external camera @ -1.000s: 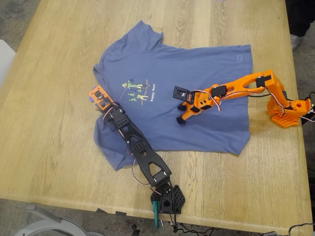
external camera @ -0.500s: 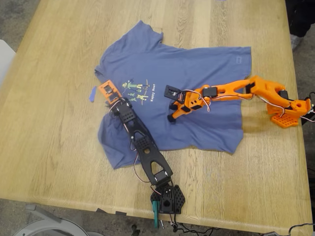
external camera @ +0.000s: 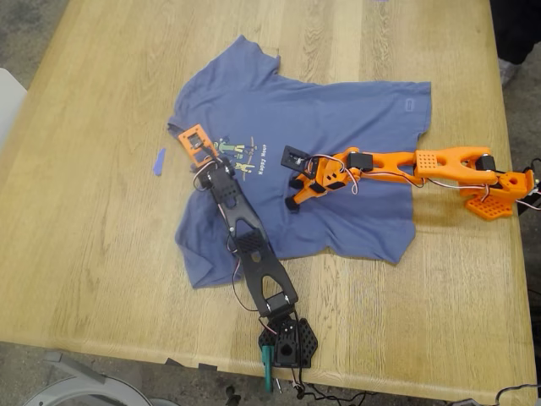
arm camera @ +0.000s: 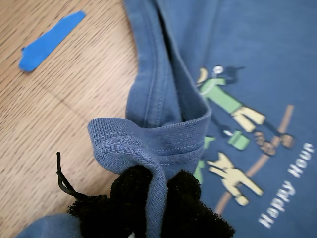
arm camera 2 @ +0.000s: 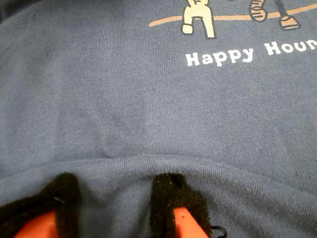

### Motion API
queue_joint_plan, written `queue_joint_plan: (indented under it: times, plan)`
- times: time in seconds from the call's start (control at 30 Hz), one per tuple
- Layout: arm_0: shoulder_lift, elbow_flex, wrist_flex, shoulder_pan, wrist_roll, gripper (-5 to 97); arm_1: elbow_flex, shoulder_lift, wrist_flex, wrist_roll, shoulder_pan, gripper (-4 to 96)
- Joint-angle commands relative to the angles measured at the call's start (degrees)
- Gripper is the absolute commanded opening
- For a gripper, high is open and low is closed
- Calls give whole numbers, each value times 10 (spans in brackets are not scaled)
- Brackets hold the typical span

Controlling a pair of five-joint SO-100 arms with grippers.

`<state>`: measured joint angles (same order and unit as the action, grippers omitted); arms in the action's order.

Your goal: Fold a T-shirt

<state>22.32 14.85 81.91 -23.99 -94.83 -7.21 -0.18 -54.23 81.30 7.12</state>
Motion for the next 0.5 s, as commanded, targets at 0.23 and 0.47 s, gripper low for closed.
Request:
queue_joint_plan:
  times: [0.23, 0.47]
  plan:
    - [177, 41, 43, 93, -5, 1, -1, -11, -12, 5, -1, 8]
    - [214, 41, 69, 128, -4, 0, -3, 11, -19, -13, -41, -2]
